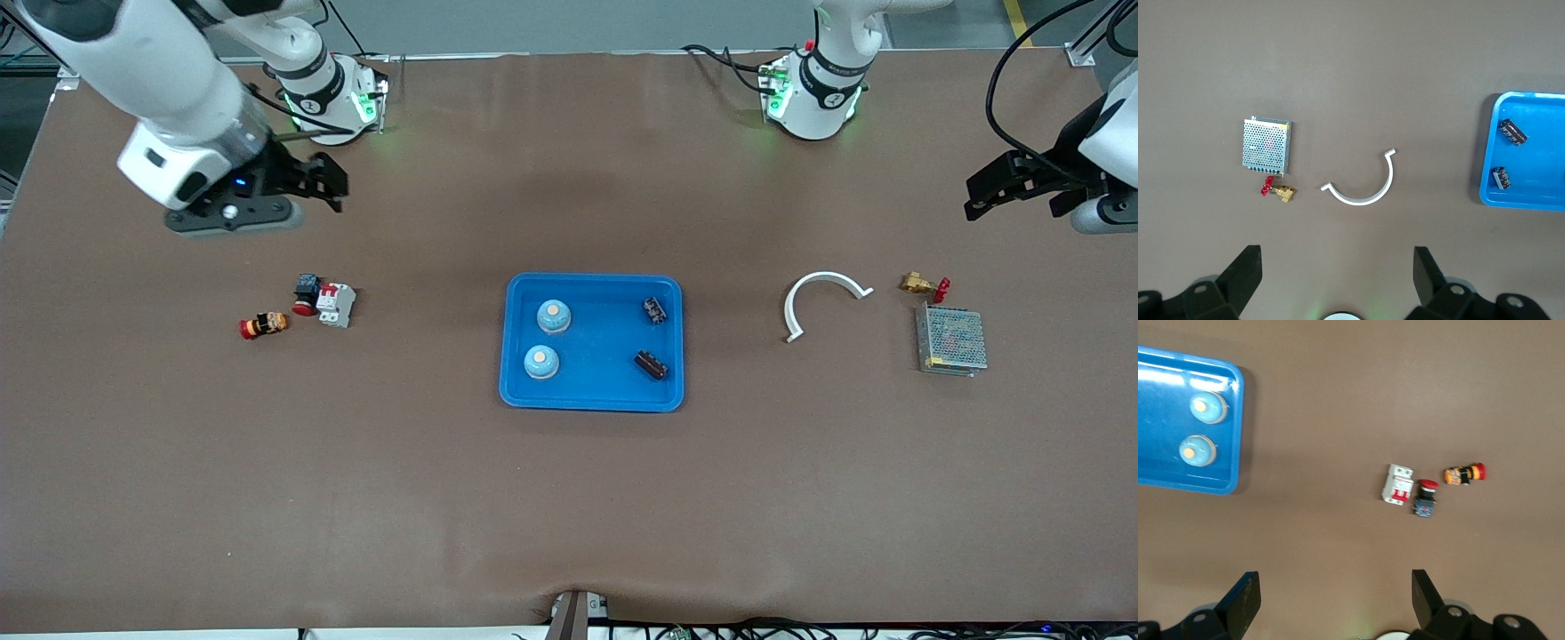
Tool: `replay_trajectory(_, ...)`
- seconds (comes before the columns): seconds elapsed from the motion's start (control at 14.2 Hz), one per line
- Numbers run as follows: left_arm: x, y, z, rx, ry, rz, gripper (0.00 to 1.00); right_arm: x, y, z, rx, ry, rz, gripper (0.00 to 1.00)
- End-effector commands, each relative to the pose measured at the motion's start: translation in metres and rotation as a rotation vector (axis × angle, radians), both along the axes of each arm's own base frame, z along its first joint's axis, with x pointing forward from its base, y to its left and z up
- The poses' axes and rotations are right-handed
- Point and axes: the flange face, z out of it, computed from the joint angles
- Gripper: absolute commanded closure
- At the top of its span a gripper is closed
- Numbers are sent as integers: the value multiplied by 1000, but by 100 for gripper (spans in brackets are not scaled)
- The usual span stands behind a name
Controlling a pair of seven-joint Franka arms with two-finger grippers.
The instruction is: Place electrolytic capacitor and blue bell in tray
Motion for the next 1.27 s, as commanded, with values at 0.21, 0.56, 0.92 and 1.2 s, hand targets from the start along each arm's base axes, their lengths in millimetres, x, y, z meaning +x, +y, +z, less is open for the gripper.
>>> replay_trajectory(0.21, -1, 2, 2, -18, -11, -9, 0, -6, -110, 21, 29, 20, -47, 0)
replay_trajectory(0.56, 0, 3, 4, -13, -14, -9, 0, -1, -175, 24, 39, 14, -77, 0)
replay_trajectory(0.92, 0, 2, 4, -10, -16, -10, 0, 1, -206, 31, 31, -5, -127, 0)
replay_trajectory(1.2, 1, -8, 7, -11, -24, -16, 0, 3, -204, 33, 30, -8, -133, 0)
